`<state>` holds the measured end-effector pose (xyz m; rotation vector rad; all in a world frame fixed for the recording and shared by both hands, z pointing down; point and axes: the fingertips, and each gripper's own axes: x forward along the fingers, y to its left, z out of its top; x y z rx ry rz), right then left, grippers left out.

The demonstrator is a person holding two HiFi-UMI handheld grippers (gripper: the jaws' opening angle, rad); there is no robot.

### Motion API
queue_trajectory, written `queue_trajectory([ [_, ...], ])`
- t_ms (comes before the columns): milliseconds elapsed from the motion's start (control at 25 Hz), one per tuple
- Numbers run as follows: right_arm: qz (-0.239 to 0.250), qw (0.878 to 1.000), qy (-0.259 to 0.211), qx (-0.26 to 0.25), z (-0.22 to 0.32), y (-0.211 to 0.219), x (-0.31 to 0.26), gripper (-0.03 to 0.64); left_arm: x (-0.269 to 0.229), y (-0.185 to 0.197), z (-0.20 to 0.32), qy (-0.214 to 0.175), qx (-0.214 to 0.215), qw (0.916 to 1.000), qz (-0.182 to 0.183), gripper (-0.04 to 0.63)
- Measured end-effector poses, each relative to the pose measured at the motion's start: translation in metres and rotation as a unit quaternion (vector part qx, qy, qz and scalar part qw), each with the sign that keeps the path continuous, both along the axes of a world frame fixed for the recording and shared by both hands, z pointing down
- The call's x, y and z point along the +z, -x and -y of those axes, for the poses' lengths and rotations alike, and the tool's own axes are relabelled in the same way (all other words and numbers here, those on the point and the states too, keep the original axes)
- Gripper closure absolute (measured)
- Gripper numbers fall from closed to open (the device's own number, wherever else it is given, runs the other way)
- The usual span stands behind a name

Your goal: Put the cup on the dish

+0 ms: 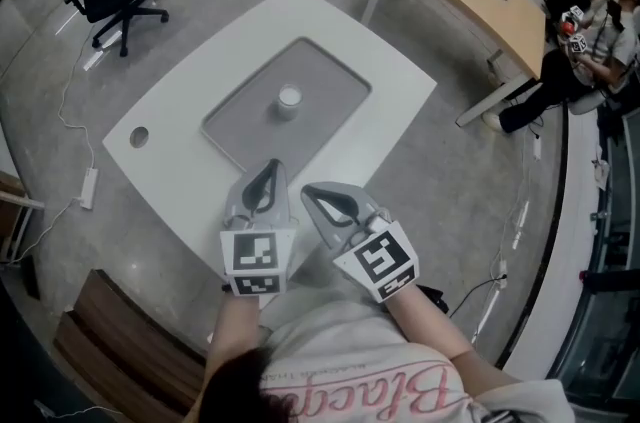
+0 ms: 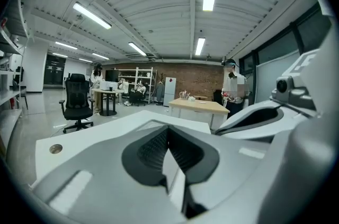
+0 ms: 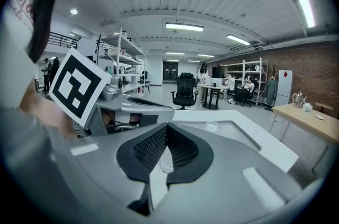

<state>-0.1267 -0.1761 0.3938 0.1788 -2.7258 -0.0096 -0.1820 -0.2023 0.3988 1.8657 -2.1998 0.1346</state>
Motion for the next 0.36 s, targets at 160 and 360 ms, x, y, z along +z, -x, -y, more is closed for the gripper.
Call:
queue_trajectory([
  [160, 0.004, 1.000, -0.005, 0.009, -0.007, -0.008, -0.002, 0.616, 0.005, -0.014, -0.007, 0.003, 0.030, 0.9995, 0.009, 0.597],
  [360, 0.006, 1.000, 0.004, 0.012, -0.012, -0.024, -0.003, 0.617, 0.005, -0.028, -0.015, 0.009, 0.032, 0.9990, 0.028, 0.596],
])
